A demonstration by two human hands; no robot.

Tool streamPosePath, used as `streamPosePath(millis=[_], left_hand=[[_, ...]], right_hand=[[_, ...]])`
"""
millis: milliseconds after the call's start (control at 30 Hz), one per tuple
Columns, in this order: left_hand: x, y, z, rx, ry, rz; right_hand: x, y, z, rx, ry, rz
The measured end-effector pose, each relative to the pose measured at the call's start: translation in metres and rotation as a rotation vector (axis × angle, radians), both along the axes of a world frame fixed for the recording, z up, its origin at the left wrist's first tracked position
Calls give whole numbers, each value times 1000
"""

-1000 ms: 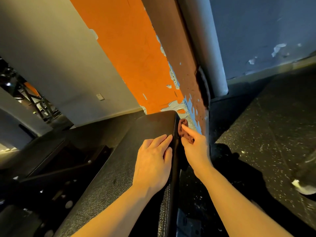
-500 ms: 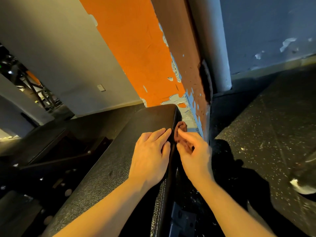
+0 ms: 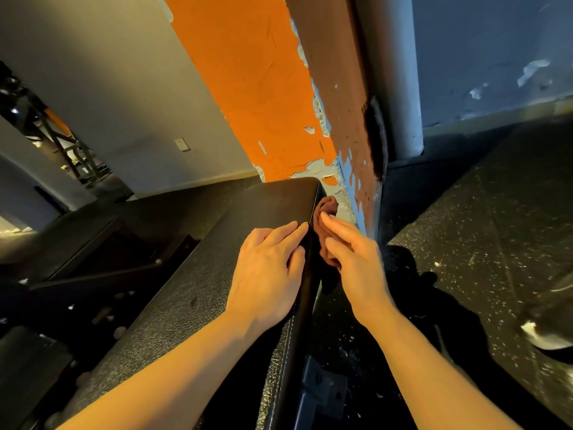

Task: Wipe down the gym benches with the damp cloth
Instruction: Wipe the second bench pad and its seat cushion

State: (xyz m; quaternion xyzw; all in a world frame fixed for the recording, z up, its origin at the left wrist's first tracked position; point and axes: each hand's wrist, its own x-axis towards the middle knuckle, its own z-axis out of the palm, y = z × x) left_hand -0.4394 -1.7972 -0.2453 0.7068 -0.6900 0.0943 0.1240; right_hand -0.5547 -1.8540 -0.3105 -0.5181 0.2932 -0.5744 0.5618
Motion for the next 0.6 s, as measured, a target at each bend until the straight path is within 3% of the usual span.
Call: streamPosePath(millis=[100,333,600], left_hand=[[0,0,0,10,5,-3],[0,0,-1,12,11,8],[2,-1,-2,-3,43,1]], right_hand=[[-3,4,0,-40,57,-48],[18,-43,13,134,70,-235],[-9,7,-11,143,-69,7]])
